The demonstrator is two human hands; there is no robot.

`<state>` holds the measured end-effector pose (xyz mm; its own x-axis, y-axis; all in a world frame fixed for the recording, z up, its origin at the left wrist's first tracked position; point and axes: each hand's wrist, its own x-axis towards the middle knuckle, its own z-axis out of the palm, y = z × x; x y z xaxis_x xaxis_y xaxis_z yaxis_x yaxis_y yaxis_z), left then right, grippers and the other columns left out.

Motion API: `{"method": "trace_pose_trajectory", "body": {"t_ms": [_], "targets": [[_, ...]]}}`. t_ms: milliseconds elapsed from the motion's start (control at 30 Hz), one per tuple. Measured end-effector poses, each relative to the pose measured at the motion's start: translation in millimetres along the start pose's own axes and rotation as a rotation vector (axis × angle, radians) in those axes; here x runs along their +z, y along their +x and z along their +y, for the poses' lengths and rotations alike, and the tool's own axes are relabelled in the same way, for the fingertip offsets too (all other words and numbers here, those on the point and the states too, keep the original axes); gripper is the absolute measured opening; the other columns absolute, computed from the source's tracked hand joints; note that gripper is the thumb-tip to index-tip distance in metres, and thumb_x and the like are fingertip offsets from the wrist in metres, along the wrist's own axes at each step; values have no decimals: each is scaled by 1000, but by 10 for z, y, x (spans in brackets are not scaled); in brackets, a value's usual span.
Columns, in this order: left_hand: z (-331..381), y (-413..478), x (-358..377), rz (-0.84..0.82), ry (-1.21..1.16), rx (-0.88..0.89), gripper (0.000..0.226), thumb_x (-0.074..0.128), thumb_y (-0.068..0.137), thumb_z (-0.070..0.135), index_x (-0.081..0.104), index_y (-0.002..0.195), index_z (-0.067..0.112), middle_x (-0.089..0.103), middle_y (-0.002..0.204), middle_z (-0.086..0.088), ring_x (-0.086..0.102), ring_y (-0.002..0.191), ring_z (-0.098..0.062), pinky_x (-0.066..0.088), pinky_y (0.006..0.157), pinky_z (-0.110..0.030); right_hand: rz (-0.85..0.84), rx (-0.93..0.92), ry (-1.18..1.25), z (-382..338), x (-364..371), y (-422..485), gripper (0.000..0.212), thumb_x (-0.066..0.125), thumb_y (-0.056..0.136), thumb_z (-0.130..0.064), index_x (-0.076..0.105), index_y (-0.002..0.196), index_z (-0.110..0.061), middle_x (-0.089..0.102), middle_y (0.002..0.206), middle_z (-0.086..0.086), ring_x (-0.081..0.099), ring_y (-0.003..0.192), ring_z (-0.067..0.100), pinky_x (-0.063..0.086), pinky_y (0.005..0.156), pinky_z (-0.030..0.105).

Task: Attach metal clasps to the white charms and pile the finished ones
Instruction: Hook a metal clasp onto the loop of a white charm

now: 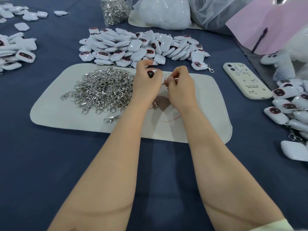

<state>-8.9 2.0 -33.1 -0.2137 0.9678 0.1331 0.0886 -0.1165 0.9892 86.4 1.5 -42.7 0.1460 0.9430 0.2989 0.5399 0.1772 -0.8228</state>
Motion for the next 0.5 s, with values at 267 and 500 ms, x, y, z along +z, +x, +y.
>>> {"method": "trace_pose_trajectory", "body": {"t_ms": [267, 500], "targets": [[-111, 69, 26, 4, -67, -98, 24, 60, 85, 11, 49, 102, 24, 52, 98, 4, 56, 86, -10, 51, 93, -37, -36, -7, -12, 13, 26, 13, 10, 44, 94, -3, 41, 93, -13, 63, 97, 15, 57, 89, 30, 45, 79, 37], [-133, 107, 24, 2, -72, -95, 17, 60, 88, 8, 53, 102, 13, 56, 105, -9, 58, 93, -19, 52, 93, -42, -18, -30, -43, 14, 33, 25, 12, 44, 93, -2, 41, 92, -14, 61, 96, 13, 55, 88, 26, 38, 73, 29]]}}
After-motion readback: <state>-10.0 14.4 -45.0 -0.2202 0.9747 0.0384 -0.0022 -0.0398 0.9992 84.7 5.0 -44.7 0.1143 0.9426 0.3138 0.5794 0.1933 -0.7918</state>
